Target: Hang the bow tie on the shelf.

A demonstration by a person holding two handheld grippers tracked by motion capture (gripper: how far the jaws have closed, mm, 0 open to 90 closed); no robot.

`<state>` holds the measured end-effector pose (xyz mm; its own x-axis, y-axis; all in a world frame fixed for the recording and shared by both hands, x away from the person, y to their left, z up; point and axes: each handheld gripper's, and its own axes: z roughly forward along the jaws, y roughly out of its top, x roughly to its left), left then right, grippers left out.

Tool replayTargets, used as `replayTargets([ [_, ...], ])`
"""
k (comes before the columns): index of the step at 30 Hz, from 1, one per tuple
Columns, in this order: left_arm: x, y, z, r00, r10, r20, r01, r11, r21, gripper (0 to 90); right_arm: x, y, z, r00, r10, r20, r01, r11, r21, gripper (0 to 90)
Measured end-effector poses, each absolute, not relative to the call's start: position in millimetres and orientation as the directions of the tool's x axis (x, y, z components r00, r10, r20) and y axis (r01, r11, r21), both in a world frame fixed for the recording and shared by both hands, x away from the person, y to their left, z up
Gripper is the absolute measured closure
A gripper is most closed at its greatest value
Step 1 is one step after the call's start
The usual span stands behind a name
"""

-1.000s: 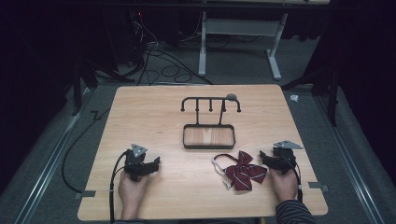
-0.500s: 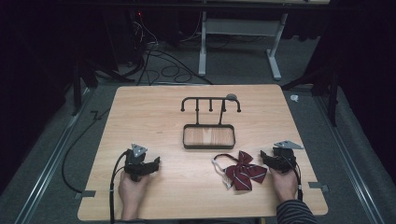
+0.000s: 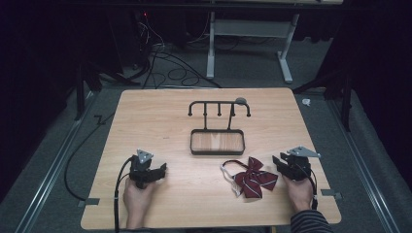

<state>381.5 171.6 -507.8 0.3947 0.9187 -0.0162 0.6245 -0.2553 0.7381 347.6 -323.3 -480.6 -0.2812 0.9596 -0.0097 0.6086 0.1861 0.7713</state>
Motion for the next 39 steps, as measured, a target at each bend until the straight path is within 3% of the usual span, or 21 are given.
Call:
replayTargets([
  [21, 382, 172, -508, 0.395, 0.919, -0.017, 0.625, -0.254, 0.738, 24.4, 351, -271, -462, -0.513, 0.858, 0.034, 0.562, 0.306, 0.769, 68.6],
  [39, 382, 172, -508, 0.395, 0.919, -0.017, 0.624, -0.255, 0.738, 24.3, 365, -236, -473, -0.594, 0.804, 0.023, 0.571, 0.401, 0.717, 71.7],
])
